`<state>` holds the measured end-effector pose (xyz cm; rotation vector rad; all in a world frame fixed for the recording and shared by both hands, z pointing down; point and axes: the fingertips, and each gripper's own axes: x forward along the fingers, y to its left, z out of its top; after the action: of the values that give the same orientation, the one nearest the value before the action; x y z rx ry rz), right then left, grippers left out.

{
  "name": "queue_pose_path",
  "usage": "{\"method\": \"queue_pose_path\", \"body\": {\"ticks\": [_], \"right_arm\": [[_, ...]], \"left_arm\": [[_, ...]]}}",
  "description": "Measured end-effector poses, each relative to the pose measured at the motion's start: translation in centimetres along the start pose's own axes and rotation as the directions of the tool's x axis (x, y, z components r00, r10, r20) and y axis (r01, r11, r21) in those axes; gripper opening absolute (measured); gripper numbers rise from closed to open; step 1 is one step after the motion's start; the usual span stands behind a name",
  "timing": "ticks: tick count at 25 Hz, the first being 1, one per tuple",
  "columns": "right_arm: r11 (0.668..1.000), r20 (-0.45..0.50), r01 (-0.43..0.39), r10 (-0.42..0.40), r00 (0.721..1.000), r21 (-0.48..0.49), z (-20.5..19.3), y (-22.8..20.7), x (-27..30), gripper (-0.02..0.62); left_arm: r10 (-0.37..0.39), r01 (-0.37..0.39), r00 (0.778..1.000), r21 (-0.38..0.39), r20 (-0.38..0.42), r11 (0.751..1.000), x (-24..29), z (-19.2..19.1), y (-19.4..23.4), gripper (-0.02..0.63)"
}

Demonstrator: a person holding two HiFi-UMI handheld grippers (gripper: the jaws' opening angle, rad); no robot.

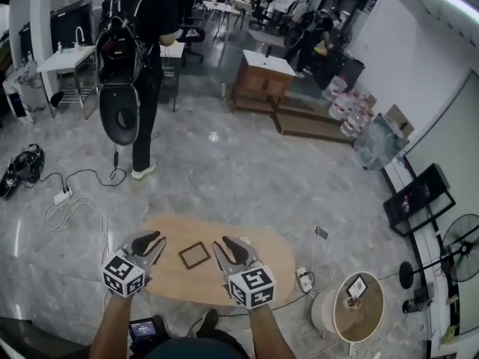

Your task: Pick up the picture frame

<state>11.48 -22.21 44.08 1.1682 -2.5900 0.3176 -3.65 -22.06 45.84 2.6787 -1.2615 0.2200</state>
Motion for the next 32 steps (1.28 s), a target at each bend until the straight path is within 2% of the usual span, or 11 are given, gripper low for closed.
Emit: {"method": "queue_pose_path", "body": {"ticks": [8,14,19,23,32], "right_arm": [[0.990,-0.066,-0.137,0.138,0.988,0.030,-3.7,-5.0,2.6,0.087],[0.980,-0.153,-0.184,0.195,0.969,0.080,-8.5,-7.1,6.9,0.089],[0.977,-0.240,-0.168,0.196,0.951,0.131,-13.8,-8.8,12.6,0.094],[0.974,-0.338,-0.133,0.190,0.922,0.185,-20.1,-9.7,16.7,0.097],[0.963,-0.514,-0.064,0.196,0.835,0.263,-36.0,-12.5,24.6,0.098]], "left_arm": [[0.109,-0.115,0.990,-0.073,-0.087,0.991,4.8,-4.4,-1.0,0.077],[0.165,-0.197,0.970,-0.181,-0.178,0.964,7.2,-11.3,1.1,0.077],[0.174,-0.257,0.950,-0.334,-0.259,0.907,9.4,-19.9,4.9,0.077],[0.152,-0.294,0.929,-0.422,-0.338,0.857,11.2,-27.5,6.9,0.083],[0.096,-0.355,0.885,-0.527,-0.456,0.773,16.2,-42.2,8.9,0.087]]}}
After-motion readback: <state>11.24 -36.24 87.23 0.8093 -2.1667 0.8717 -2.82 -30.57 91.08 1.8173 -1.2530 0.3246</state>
